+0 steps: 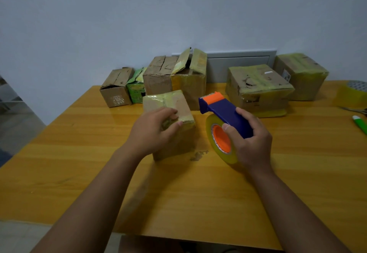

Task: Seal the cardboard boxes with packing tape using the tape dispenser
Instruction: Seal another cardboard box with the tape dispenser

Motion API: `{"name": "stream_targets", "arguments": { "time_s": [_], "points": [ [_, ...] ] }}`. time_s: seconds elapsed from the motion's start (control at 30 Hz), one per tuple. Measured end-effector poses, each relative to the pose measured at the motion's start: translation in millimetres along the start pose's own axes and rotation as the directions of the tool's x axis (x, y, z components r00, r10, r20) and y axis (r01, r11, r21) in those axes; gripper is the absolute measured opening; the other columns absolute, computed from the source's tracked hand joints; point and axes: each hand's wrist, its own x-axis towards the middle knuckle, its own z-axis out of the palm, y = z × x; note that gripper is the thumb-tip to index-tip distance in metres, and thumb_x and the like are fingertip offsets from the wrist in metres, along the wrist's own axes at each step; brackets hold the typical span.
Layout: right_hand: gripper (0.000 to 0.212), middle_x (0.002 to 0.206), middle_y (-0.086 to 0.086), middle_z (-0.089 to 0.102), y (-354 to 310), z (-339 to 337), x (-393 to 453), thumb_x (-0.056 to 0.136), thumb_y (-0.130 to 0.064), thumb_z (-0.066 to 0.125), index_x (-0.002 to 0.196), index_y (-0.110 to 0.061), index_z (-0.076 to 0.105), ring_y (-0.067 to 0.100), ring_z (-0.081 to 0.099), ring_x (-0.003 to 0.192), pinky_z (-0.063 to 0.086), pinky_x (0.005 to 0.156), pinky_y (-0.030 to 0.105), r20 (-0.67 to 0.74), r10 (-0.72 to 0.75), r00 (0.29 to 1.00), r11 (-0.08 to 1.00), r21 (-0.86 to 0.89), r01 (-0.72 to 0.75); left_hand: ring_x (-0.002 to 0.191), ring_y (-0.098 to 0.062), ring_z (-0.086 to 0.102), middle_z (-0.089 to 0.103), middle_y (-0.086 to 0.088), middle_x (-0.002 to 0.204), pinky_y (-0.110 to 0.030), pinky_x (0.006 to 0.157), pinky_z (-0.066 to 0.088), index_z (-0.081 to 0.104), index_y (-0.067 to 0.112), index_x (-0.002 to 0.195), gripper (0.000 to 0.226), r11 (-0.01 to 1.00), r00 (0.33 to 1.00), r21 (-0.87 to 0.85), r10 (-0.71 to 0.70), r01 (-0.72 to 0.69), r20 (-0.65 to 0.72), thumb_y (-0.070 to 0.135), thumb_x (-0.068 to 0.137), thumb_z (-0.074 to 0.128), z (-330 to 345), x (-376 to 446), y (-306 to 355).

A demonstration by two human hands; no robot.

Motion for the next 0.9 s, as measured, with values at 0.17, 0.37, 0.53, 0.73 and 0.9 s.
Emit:
{"name": "stream_targets", "arguments": {
  "time_s": [0.17, 0.37, 0.53, 0.73, 0.9],
  "points": [
    [0.068, 0.117, -0.007, 0.055, -2, 0, -1, 0.072, -0.060, 0.063, 0.130, -0.025, 0.056, -0.005, 0.055, 0.099, 0.050, 0.069, 0.012, 0.011, 0.006, 1.000, 1.000, -0.006, -0.006, 0.105, -0.007, 0.057, 0.064, 0.015, 0.121, -0.030, 0.074, 0.049, 0.065, 0.030, 0.102, 0.036, 0.999, 1.000, -0.037, -0.016, 0.015, -0.025, 0.060, 0.082, 0.063, 5, 6, -3],
    [0.065, 0.115, -0.011, 0.061, -19, -17, 9, 0.065, -0.060, 0.065, 0.123, -0.030, 0.061, 0.004, 0.060, 0.101, 0.053, 0.070, 0.018, 0.005, 0.092, 0.996, 0.992, 0.087, -0.092, 0.104, -0.004, 0.059, 0.065, 0.018, 0.118, -0.036, 0.077, 0.054, 0.062, 0.041, 0.096, 0.036, 0.989, 0.999, -0.136, 0.053, -0.053, 0.001, 0.069, 0.075, 0.055, 10, 7, 4],
    [0.053, 0.109, -0.021, 0.064, -44, -48, 21, 0.066, -0.049, 0.069, 0.115, -0.031, 0.064, -0.001, 0.062, 0.098, 0.051, 0.070, 0.013, 0.072, 0.013, 0.997, 0.980, 0.199, -0.027, 0.103, -0.005, 0.058, 0.064, 0.016, 0.119, -0.029, 0.072, 0.051, 0.065, 0.032, 0.093, 0.043, 0.989, 0.992, -0.071, 0.127, -0.128, -0.016, 0.067, 0.079, 0.044, 10, 8, 8],
    [0.049, 0.108, -0.020, 0.068, -52, -62, 13, 0.064, -0.041, 0.070, 0.112, -0.033, 0.070, 0.007, 0.065, 0.096, 0.052, 0.070, 0.017, 0.194, -0.010, 0.981, 0.952, 0.302, -0.050, 0.101, -0.010, 0.058, 0.064, 0.013, 0.119, -0.032, 0.073, 0.051, 0.068, 0.024, 0.098, 0.053, 0.987, 0.987, 0.020, 0.161, -0.161, 0.012, 0.060, 0.088, 0.030, 7, 6, 10],
    [0.045, 0.113, -0.006, 0.069, -57, -68, 7, 0.062, -0.037, 0.070, 0.107, -0.039, 0.072, 0.018, 0.066, 0.098, 0.056, 0.073, 0.026, 0.268, -0.029, 0.963, 0.924, 0.375, -0.077, 0.090, -0.010, 0.060, 0.066, 0.010, 0.103, -0.034, 0.072, 0.048, 0.065, 0.024, 0.100, 0.034, 0.987, 0.999, -0.159, 0.020, -0.026, -0.037, 0.048, 0.099, 0.041, -8, -1, 33]
  ]
}}
